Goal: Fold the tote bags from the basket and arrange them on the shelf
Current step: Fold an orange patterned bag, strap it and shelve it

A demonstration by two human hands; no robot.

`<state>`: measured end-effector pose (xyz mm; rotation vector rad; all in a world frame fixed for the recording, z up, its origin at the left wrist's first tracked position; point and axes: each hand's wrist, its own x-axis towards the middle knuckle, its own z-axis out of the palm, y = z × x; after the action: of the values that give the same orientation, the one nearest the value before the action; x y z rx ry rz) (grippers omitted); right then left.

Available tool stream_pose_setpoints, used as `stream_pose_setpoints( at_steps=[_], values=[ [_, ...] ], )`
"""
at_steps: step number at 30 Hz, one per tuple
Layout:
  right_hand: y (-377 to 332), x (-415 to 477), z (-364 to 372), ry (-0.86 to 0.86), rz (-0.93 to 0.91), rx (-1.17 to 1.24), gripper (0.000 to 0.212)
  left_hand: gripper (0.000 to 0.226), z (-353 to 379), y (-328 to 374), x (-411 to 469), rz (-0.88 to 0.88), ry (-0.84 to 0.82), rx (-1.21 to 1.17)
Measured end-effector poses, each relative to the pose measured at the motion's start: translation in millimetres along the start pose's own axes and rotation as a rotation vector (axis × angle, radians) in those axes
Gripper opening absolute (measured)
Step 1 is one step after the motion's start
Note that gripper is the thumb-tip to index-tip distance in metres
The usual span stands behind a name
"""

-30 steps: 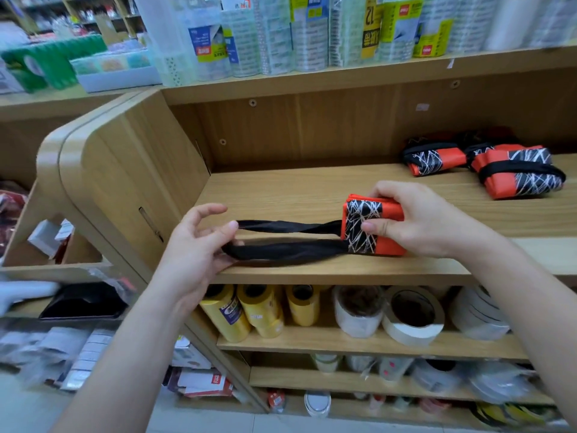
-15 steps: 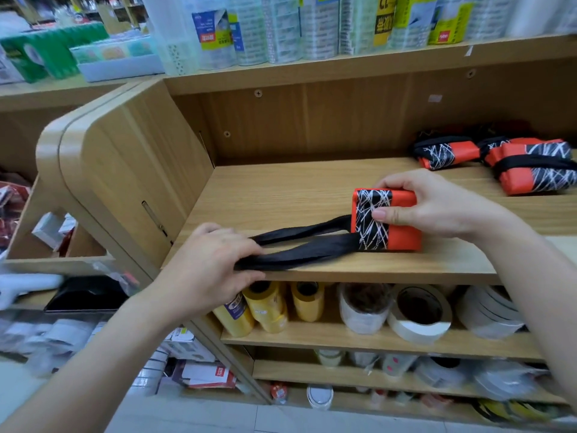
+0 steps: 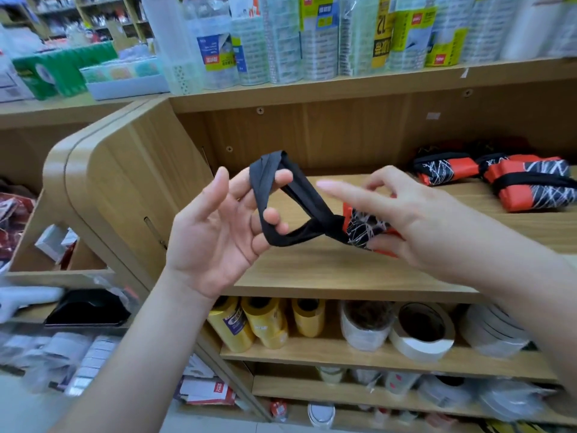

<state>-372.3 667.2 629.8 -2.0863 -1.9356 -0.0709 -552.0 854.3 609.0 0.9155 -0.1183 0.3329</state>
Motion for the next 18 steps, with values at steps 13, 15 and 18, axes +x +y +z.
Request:
stream_pose_setpoints(
  at_steps=[13,15,18],
  values=[
    [23,14,-3,-0.227,0.125,0.215,0.039,0.068,10,-6,10,-0.049,0.238,0.224],
    [28,14,-3,-0.298,0.113,0.303,0.035,0.082,0,-1,4,-0.162,0.327,0.429],
    [29,14,-8,-0.397,0.07,0.424,0.029,0.107,3,12,-3,-0.181,0.308,0.973]
  ],
)
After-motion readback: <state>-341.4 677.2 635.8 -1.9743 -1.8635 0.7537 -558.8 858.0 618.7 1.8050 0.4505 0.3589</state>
